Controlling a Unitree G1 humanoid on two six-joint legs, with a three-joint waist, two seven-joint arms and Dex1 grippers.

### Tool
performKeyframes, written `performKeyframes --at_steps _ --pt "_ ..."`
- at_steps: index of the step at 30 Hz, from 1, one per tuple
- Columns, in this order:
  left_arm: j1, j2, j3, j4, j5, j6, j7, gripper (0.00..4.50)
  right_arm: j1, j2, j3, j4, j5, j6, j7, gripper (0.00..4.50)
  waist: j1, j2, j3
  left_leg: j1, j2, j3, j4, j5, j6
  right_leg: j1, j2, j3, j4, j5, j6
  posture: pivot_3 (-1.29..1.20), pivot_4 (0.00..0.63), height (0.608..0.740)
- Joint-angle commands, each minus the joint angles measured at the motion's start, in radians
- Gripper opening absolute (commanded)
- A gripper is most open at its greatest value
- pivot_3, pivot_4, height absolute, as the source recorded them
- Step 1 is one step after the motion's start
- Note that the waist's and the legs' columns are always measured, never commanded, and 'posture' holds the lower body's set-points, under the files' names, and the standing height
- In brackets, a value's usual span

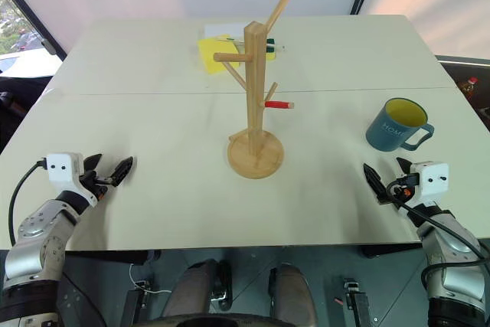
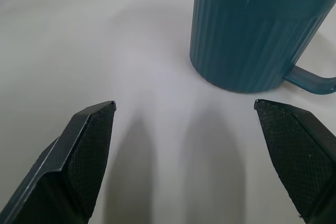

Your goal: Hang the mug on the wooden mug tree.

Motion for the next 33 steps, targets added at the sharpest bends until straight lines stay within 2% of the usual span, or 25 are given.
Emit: performKeyframes --at_steps 1,10,16,20,25,33 --pt "-0.011 0.002 0.012 -0.011 -0.005 0.005 0.004 4.50 0.010 -0.012 -0.024 -0.053 0.009 -0.004 -0.008 4.39 0.000 0.000 0.000 0.000 0.000 0.000 0.000 0.000 0.000 0.000 0.000 0.000 0.000 0.000 0.000 0.00 0.150 0.730" --pt "-0.021 0.006 -0.075 -0.122 -0.012 0.032 -0.069 4.50 0.018 -0.019 -0.037 -0.087 -0.001 0.012 -0.051 4.39 0.001 0.000 0.000 0.000 0.000 0.000 0.000 0.000 0.000 0.000 0.000 0.000 0.000 0.000 0.000 0.00 0.150 0.730" --pt "0.012 0.061 -0.281 -0.453 -0.158 0.122 -0.321 4.50 -0.009 -0.025 -0.057 -0.060 -0.041 0.001 -0.142 4.39 0.000 0.000 0.000 -0.001 0.000 0.000 0.000 0.001 -0.002 0.000 0.000 0.000 -0.001 0.000 0.000 0.00 0.150 0.730" --pt "-0.046 0.096 -0.401 -0.562 -0.207 0.199 -0.394 4.50 -0.044 -0.027 -0.081 -0.022 -0.079 -0.018 -0.216 4.39 0.001 0.003 -0.001 -0.001 0.000 0.000 0.000 0.002 -0.004 0.000 0.000 0.000 0.000 0.000 0.000 0.00 0.150 0.730" --pt "-0.137 0.086 -0.495 -0.587 -0.187 0.224 -0.407 4.50 -0.059 -0.022 -0.095 -0.005 -0.075 -0.021 -0.234 4.39 0.001 0.003 -0.001 0.000 0.000 0.000 0.000 0.002 -0.002 0.001 0.001 0.000 0.000 0.000 0.000 0.00 0.150 0.730" --pt "-0.177 0.064 -0.540 -0.585 -0.176 0.219 -0.401 4.50 -0.117 -0.040 -0.108 0.097 -0.094 -0.044 -0.269 4.39 0.000 0.003 -0.001 0.000 0.000 0.000 0.000 0.003 -0.003 0.001 0.002 0.000 0.000 0.000 0.000 0.00 0.150 0.730"
